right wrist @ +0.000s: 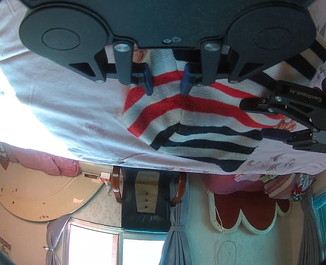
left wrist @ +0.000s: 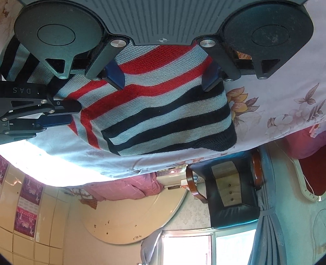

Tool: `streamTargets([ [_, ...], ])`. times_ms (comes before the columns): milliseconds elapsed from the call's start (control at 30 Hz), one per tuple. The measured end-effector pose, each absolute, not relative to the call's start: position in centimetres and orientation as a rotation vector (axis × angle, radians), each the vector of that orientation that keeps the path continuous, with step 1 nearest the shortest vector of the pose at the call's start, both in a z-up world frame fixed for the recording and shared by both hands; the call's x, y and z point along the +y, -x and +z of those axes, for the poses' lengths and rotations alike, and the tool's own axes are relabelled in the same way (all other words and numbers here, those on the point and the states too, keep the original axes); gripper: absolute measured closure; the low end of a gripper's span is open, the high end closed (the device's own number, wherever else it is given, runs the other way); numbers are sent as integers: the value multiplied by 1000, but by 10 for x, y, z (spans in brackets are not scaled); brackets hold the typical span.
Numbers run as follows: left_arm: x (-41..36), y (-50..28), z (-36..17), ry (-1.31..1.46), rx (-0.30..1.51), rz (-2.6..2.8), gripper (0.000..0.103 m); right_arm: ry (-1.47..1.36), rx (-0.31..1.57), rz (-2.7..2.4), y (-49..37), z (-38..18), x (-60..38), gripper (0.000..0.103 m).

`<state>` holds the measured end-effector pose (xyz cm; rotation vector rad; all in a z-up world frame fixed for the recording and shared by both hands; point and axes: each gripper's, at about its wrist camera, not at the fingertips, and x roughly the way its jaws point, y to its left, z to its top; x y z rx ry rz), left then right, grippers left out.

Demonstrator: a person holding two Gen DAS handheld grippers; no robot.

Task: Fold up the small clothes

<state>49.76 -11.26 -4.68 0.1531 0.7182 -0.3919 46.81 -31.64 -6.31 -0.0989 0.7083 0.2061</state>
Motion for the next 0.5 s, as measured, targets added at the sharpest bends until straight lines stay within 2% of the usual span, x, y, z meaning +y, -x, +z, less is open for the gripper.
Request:
streamTargets([
  [100,-108,-485,-33,-150,688,-379,21,99,716,199,-464,-54,-317,72],
  [200,-93,-470,-30,-105,705,-388,21,34,680,210,-451,-41,-329,61],
  [333,-60,-463,-44,89,764,-422,21,-115,713,217,-441,-42,-356,61],
  [500,-36,-465,-67,323,843,-432,21,-434,810,241,-441,-66,-401,59],
])
